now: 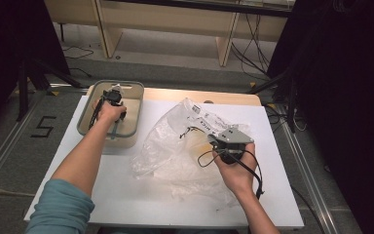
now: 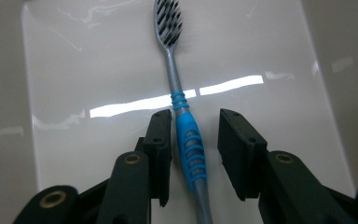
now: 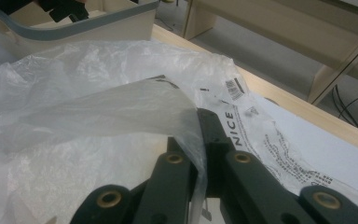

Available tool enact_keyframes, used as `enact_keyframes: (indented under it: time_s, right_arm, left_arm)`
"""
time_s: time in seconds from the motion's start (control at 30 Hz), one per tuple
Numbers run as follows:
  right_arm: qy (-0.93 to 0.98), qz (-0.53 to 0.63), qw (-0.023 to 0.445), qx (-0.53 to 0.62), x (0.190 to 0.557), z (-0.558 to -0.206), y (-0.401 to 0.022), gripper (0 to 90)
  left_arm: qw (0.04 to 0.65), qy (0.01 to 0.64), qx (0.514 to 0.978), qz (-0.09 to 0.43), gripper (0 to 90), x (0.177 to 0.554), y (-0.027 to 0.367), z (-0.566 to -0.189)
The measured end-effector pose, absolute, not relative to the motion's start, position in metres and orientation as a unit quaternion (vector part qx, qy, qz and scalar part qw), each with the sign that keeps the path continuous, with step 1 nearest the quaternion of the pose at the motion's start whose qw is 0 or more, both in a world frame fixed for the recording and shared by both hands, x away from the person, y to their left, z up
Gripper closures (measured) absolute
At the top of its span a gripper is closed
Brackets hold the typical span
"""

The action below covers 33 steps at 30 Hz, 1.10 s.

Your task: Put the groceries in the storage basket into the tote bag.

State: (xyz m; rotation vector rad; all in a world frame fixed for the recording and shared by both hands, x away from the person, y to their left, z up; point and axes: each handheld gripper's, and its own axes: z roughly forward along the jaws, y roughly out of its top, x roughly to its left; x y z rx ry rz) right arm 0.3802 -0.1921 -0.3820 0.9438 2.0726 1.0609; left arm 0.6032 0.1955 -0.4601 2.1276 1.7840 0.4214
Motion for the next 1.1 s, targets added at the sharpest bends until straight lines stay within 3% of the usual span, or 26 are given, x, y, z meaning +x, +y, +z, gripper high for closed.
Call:
enact_keyframes:
  time_s: [0.67, 1.1]
  right_arm:
    - [0.783, 0.403, 0.310, 0.358, 0.3804, -0.3813, -0.1929, 90.0]
    - [0.783, 0.403, 0.309, 0.358, 0.3803, -0.3815, -0.1926, 90.0]
  left_arm:
    - [0.162, 0.637, 0.739, 0.149, 75.2, 0.6039, 0.1953, -0.4598]
    - [0.157, 0.633, 0.742, 0.153, 77.1, 0.6039, 0.1939, -0.4598]
